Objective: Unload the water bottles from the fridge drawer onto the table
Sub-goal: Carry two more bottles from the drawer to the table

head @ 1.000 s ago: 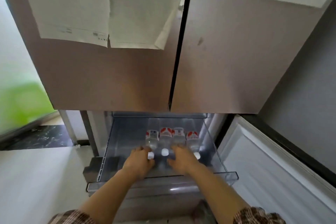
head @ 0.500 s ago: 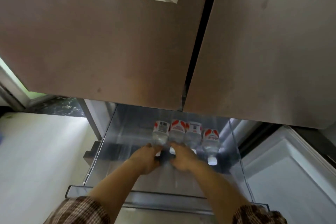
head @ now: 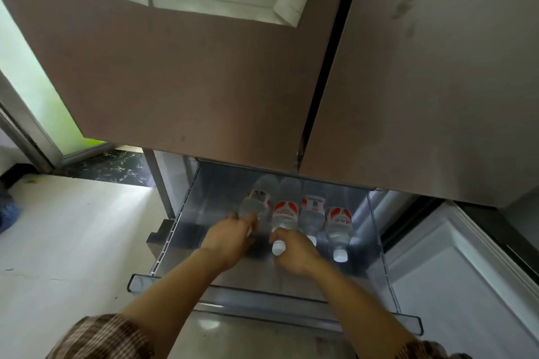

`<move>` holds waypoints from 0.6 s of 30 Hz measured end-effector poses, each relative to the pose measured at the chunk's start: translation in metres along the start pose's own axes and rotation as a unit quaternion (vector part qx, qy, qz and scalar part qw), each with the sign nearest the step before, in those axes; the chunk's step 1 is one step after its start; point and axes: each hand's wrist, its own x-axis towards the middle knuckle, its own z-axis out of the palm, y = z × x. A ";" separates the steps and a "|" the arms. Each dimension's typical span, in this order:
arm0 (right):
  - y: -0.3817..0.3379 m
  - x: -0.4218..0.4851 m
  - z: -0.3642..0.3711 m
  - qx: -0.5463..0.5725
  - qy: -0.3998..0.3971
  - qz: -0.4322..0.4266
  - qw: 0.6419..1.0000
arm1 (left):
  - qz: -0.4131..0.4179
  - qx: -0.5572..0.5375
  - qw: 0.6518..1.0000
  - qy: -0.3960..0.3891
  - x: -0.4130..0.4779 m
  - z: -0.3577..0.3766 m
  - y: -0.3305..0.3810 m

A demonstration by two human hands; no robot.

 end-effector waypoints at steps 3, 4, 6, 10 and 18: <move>-0.016 -0.019 -0.005 -0.018 0.046 -0.041 0.998 | 0.015 0.006 0.997 0.075 -0.017 -0.020 0.000; -0.021 -0.025 -0.006 -0.039 0.069 -0.056 0.995 | 0.013 -0.007 0.996 0.091 -0.023 -0.026 0.000; -0.029 -0.032 -0.006 -0.077 0.118 -0.082 0.987 | 0.001 -0.043 0.993 0.113 -0.031 -0.037 0.000; -0.046 -0.043 -0.021 -0.080 0.190 -0.112 0.972 | 0.012 -0.063 0.989 0.129 -0.043 -0.053 0.006; -0.092 -0.082 -0.037 0.015 0.241 -0.139 0.960 | 0.037 -0.086 0.982 0.163 -0.098 -0.079 -0.006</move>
